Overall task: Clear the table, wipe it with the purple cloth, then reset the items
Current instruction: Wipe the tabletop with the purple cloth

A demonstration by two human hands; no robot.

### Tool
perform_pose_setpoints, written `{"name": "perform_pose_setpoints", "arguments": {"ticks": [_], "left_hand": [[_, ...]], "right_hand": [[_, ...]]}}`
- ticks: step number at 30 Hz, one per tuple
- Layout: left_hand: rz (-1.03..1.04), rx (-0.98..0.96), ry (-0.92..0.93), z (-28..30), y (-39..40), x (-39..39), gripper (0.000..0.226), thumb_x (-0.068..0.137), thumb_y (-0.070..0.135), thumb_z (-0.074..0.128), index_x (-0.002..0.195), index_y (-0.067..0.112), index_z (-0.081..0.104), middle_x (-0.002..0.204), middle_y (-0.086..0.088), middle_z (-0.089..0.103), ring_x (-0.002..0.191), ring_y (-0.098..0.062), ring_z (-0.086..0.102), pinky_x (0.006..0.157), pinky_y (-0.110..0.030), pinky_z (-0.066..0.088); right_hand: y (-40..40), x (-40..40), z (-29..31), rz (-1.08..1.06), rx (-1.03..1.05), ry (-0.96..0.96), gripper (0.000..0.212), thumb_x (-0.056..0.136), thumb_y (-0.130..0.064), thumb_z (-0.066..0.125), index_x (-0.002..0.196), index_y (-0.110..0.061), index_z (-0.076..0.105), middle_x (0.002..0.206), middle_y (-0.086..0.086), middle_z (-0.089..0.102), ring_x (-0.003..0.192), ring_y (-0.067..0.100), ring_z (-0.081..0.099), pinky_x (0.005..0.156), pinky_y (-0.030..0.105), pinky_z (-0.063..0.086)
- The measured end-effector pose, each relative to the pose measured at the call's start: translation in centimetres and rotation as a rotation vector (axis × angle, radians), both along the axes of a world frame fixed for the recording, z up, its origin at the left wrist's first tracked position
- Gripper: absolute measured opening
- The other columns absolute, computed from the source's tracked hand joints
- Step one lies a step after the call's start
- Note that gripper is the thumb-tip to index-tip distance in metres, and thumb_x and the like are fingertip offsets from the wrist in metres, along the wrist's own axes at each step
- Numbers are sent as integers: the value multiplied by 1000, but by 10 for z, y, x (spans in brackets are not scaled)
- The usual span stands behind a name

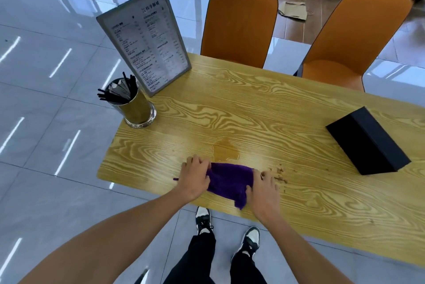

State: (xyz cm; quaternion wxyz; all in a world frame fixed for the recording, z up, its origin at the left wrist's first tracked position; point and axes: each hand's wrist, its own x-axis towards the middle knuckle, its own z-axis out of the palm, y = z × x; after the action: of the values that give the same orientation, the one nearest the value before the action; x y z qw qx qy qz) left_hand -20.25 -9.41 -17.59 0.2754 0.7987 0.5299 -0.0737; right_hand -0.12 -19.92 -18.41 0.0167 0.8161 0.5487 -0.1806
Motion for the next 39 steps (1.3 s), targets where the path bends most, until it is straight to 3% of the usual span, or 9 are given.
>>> {"name": "perform_pose_setpoints", "arguments": {"ticks": [4,7,10,13,18,24,31,36,39], "left_hand": [[-116,49,76,-16,-18,2,28,96,35,53,122,25,58,120,-3,51,113,-25,47,98,-39,41],[-28,54,100,-26,-36,-2,40,95,39,55,133,28,49,127,-6,48,117,-28,47,98,-42,44],[-7,131,119,-36,-56,-8,31,92,40,60,121,30,55,119,-4,55,107,-27,53,94,-43,46],[1,224,111,-46,-72,-13,21,90,40,63,104,24,61,102,-5,58,95,-27,57,92,-46,46],[70,277,85,-60,-76,0,49,93,42,63,130,10,58,135,-27,52,127,-39,52,108,-53,43],[86,230,126,-68,-31,16,67,104,49,34,152,3,33,155,-32,28,147,-43,24,120,-54,23],[69,227,75,-77,41,25,69,103,48,37,155,4,26,159,-31,19,150,-42,15,122,-50,21],[4,202,80,-74,92,33,71,102,49,36,158,10,16,163,-27,9,152,-39,5,124,-50,9],[-33,236,100,-70,120,38,70,100,49,42,156,11,24,163,-26,14,152,-38,8,123,-54,6]], "right_hand": [[-9,-13,-16,270,-23,-89,61,72,-19,86,129,-13,65,128,18,63,109,37,61,93,49,52],[-14,-18,-24,338,37,-121,49,83,-26,75,127,-8,66,132,20,62,115,40,60,99,54,49],[-24,-26,-30,282,-9,-87,55,96,-44,48,131,-4,64,138,22,59,126,43,57,102,55,50],[-31,-34,-40,247,-30,-70,53,95,-45,55,128,-4,62,138,25,56,125,47,57,98,58,52],[-16,-39,-52,164,-14,-51,74,96,-56,42,150,-5,42,154,27,38,143,48,36,114,62,33],[28,-33,-55,187,19,-84,73,97,-57,44,150,-7,46,158,29,34,149,47,27,121,61,19],[101,-18,-60,210,58,-18,60,99,-48,53,145,-11,48,159,30,28,153,47,12,119,59,29],[155,-5,-57,216,43,-35,83,90,-58,51,158,-15,32,161,25,29,153,43,14,122,57,17],[180,1,-59,269,35,-47,78,94,-55,44,159,-16,29,164,22,26,155,41,11,124,57,12]]}}
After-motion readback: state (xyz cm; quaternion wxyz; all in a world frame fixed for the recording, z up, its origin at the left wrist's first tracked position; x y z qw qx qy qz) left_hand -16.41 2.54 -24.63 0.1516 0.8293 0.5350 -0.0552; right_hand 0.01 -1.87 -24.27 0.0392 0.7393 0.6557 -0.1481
